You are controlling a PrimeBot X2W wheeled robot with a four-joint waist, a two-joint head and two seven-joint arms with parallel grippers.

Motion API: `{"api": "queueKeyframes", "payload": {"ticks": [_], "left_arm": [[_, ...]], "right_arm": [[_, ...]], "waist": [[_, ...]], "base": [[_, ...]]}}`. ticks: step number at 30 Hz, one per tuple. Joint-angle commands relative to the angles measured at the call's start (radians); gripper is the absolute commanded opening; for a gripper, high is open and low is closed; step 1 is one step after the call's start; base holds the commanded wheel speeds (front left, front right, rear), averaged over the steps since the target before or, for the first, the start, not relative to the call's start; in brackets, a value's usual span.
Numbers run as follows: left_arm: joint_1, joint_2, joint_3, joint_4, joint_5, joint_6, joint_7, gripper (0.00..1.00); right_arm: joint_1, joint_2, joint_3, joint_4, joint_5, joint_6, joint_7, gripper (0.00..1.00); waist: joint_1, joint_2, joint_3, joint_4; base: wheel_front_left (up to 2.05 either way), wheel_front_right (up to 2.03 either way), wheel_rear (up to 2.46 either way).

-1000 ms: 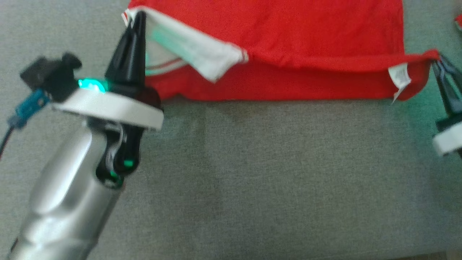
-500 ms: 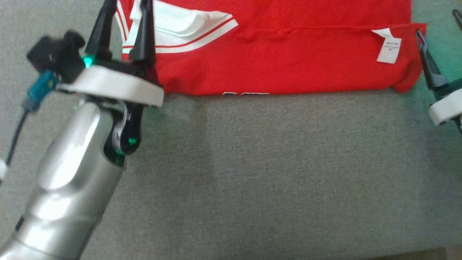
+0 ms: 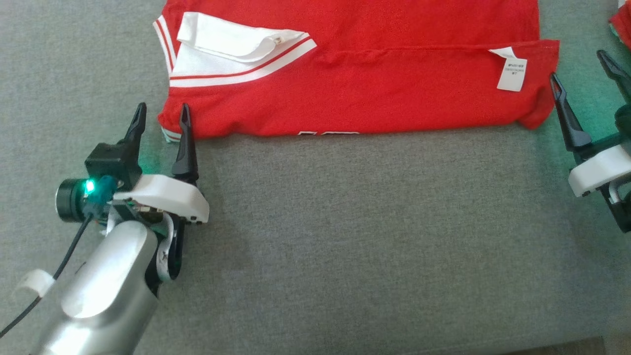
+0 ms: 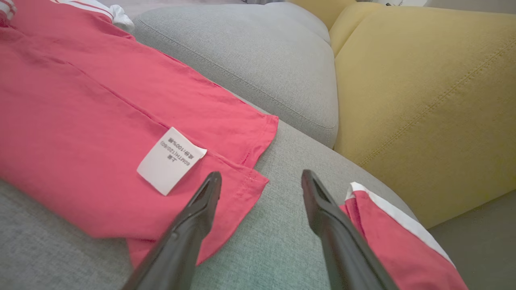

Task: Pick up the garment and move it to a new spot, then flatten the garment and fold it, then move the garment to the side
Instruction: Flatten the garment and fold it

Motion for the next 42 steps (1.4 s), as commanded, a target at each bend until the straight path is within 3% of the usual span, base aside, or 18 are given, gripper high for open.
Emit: {"api": "queueKeyframes", "payload": {"ticks": [1, 8, 10, 12, 16, 19, 21, 28, 36, 37, 38, 39, 40, 42], "left_arm": [[-0.025, 0.033, 0.042, -0.021, -0.001, 0.006, 0.005, 1.0], [-0.008, 0.038, 0.031, -0.026, -0.034, -0.009, 0.06, 1.0], [0.002, 0.041, 0.028, -0.036, -0.04, -0.005, 0.076, 0.59], [0.015, 0.043, 0.026, -0.055, -0.044, 0.002, 0.088, 0.33], [0.052, 0.048, 0.025, -0.109, -0.052, 0.026, 0.104, 0.26], [0.09, 0.045, 0.02, -0.155, -0.067, 0.038, 0.117, 0.14], [0.11, 0.046, 0.018, -0.175, -0.074, 0.04, 0.118, 0.0], [0.144, 0.03, 0.009, -0.197, -0.08, 0.041, 0.092, 0.0], [0.141, 0.013, -0.011, -0.189, -0.059, 0.026, 0.04, 0.0], [0.14, 0.011, -0.012, -0.187, -0.055, 0.026, 0.032, 0.0], [0.14, 0.011, -0.014, -0.185, -0.052, 0.026, 0.027, 0.0], [0.14, 0.01, -0.015, -0.184, -0.05, 0.024, 0.021, 0.0], [0.14, 0.009, -0.016, -0.183, -0.047, 0.023, 0.012, 0.0], [0.143, 0.01, -0.019, -0.179, -0.039, 0.019, -0.005, 0.0]], "right_arm": [[0.018, -0.019, 0.005, -0.019, -0.001, -0.001, -0.013, 1.0], [0.023, -0.019, 0.001, -0.025, 0.006, -0.001, -0.013, 1.0], [0.027, -0.017, -0.002, -0.027, 0.004, -0.001, -0.014, 1.0], [0.032, -0.015, -0.005, -0.029, 0.002, -0.001, -0.014, 1.0], [0.045, -0.011, -0.01, -0.029, 0.002, -0.001, -0.014, 1.0], [0.055, -0.007, -0.014, -0.03, 0.005, -0.001, -0.014, 1.0], [0.063, -0.001, -0.017, -0.031, 0.012, -0.001, -0.014, 1.0], [0.083, 0.028, -0.009, 0.022, 0.097, -0.001, -0.01, 1.0], [0.074, 0.03, 0.064, 0.129, 0.254, -0.001, 0.08, 0.99], [0.075, 0.027, 0.078, 0.134, 0.273, -0.001, 0.092, 0.84], [0.076, 0.022, 0.094, 0.135, 0.29, -0.001, 0.102, 0.45], [0.077, 0.017, 0.107, 0.135, 0.306, -0.001, 0.108, 0.17], [0.079, 0.012, 0.115, 0.134, 0.325, -0.001, 0.114, 0.0], [0.086, -0.002, 0.134, 0.129, 0.36, -0.001, 0.126, 0.0]], "waist": [[0.0001, 0.0, 0.002, -0.002], [0.0001, 0.0, 0.0, -0.002], [0.0001, 0.0, -0.005, 0.0], [0.0001, 0.0, -0.011, 0.003], [0.0001, 0.0, -0.024, 0.012], [0.0001, 0.0, -0.031, 0.019], [0.0001, 0.0, -0.033, 0.023], [0.0001, 0.0, -0.042, 0.039], [0.0001, 0.0, -0.048, 0.067], [0.0001, 0.0, -0.049, 0.069], [0.0001, 0.0, -0.051, 0.071], [0.0001, 0.0, -0.054, 0.073], [0.0001, 0.0, -0.056, 0.074], [0.0001, 0.0, -0.064, 0.076]], "base": [[0.0, 0.0, 0.0], [0.0, 0.0, 0.0], [0.0, 0.0, 0.0], [0.0, 0.0, 0.0], [0.0, 0.0, 0.0], [0.0, 0.0, 0.0], [0.0, 0.0, 0.0], [0.0, 0.0, 0.0], [0.0, 0.0, 0.0], [0.0, 0.0, 0.0], [0.0, 0.0, 0.0], [0.0, 0.0, 0.0], [0.0, 0.0, 0.0], [0.0, 0.0, 0.0]]}}
